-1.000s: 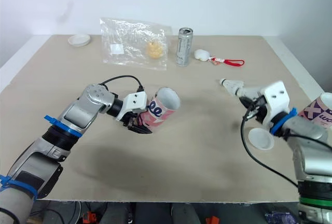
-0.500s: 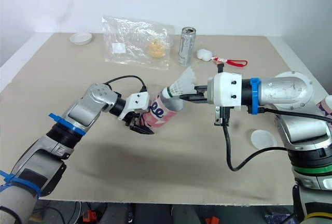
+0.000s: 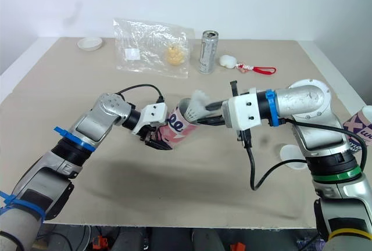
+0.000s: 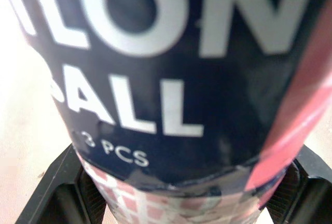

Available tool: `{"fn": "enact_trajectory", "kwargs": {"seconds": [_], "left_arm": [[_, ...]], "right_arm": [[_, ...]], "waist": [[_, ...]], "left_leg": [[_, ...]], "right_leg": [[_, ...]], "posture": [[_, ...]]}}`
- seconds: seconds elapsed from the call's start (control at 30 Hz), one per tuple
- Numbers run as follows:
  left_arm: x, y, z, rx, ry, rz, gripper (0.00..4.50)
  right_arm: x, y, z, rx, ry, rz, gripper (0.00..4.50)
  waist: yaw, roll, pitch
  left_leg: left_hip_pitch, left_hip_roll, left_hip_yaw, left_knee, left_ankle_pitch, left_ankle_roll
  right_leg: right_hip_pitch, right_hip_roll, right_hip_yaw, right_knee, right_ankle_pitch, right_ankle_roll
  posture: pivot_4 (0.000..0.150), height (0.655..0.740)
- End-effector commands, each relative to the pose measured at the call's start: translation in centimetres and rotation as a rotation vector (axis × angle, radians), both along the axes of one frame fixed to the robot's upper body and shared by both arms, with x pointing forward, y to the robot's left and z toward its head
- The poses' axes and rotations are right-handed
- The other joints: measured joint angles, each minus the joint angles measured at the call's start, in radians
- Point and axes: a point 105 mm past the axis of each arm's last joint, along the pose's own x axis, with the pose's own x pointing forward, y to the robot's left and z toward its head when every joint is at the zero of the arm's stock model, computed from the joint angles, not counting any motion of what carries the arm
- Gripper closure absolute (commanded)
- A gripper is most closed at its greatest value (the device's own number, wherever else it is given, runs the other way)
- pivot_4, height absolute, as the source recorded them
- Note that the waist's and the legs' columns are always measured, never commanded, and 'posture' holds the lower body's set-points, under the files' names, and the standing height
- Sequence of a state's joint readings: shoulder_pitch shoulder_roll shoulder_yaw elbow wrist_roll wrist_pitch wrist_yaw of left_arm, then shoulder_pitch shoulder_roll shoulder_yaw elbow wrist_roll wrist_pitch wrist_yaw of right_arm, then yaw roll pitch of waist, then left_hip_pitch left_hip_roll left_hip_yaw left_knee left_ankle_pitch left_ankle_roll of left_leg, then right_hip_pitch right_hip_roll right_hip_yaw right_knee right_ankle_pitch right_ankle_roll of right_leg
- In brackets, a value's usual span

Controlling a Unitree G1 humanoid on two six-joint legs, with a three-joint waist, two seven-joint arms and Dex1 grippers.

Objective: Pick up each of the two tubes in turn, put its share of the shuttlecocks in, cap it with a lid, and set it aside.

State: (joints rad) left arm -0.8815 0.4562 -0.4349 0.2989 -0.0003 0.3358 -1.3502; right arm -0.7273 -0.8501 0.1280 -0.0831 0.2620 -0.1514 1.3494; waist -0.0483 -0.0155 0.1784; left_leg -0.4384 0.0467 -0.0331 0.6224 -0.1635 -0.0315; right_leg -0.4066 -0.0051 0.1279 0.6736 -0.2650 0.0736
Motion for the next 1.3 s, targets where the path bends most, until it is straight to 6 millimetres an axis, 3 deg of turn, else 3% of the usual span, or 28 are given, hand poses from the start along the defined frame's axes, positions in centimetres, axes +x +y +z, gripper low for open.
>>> {"fn": "enact_trajectory", "kwargs": {"seconds": [0.03, 0.13, 0.27, 0.33, 0.43, 0.57, 0.77, 1.3], "left_arm": [[0.0, 0.2, 0.7, -0.005, -0.028, 0.007, 1.16], [-0.1, 0.3, 0.6, -0.002, -0.026, 0.010, 1.16], [0.0, 0.5, 0.5, 0.000, -0.021, 0.021, 1.16], [0.0, 0.5, 0.4, 0.003, -0.022, 0.023, 1.16], [-0.1, 0.3, 0.4, 0.000, -0.019, 0.018, 1.16], [0.0, 0.4, 0.2, 0.013, -0.026, 0.013, 1.16], [0.1, 0.2, 0.6, 0.009, -0.038, 0.010, 1.16], [0.0, 0.2, 0.6, 0.003, -0.040, 0.017, 1.16]], "right_arm": [[-0.2, -0.4, 1.7, 0.058, -0.012, -0.007, 1.53], [0.0, -1.0, 2.8, 0.178, 0.052, -0.055, 0.10], [1.8, -3.8, 3.1, 0.349, 0.177, -0.263, 0.04], [3.5, -6.2, 3.0, 0.543, 0.245, -0.428, 0.04], [6.0, -10.4, 0.2, 0.723, 0.289, -0.742, 0.04], [7.5, -13.5, -2.8, 0.886, 0.283, -1.035, 0.04], [8.1, -15.2, -5.3, 1.014, 0.272, -1.240, 0.04], [11.5, -15.0, -8.2, 0.997, 0.424, -1.301, 0.04]], "waist": [[0.000, 0.000, 0.000], [0.000, 0.000, 0.000], [0.000, 0.000, 0.000], [0.000, 0.000, 0.000], [0.001, -0.003, -0.001], [-0.001, -0.002, -0.001], [-0.001, -0.001, -0.001], [-0.003, -0.001, -0.001]], "left_leg": [[0.000, 0.000, 0.000, 0.000, 0.000, 0.000], [0.000, 0.000, 0.000, 0.000, 0.000, 0.000], [0.000, 0.000, 0.000, 0.000, 0.000, 0.000], [0.000, 0.000, -0.001, 0.000, 0.000, 0.000], [0.001, 0.000, -0.001, 0.001, 0.000, 0.000], [0.001, -0.001, 0.000, 0.002, 0.000, 0.000], [0.001, 0.000, 0.000, 0.002, 0.000, 0.000], [0.001, -0.001, 0.000, 0.002, 0.000, 0.000]], "right_leg": [[0.000, 0.000, 0.000, 0.000, 0.000, 0.000], [0.000, 0.000, 0.000, 0.000, 0.001, -0.002], [0.000, 0.000, 0.000, 0.001, 0.003, -0.005], [0.000, 0.000, 0.000, 0.002, 0.002, -0.005], [0.001, 0.000, -0.001, 0.003, 0.002, -0.006], [0.000, 0.000, 0.000, 0.005, 0.002, -0.005], [-0.001, 0.001, 0.001, 0.007, -0.001, -0.001], [-0.001, 0.001, 0.001, 0.007, -0.001, 0.000]], "posture": [[0.150, 0.7400], [0.150, 0.7400], [0.150, 0.7400], [0.150, 0.7400], [0.150, 0.7400], [0.150, 0.7400], [0.150, 0.7400], [0.150, 0.7400]]}}
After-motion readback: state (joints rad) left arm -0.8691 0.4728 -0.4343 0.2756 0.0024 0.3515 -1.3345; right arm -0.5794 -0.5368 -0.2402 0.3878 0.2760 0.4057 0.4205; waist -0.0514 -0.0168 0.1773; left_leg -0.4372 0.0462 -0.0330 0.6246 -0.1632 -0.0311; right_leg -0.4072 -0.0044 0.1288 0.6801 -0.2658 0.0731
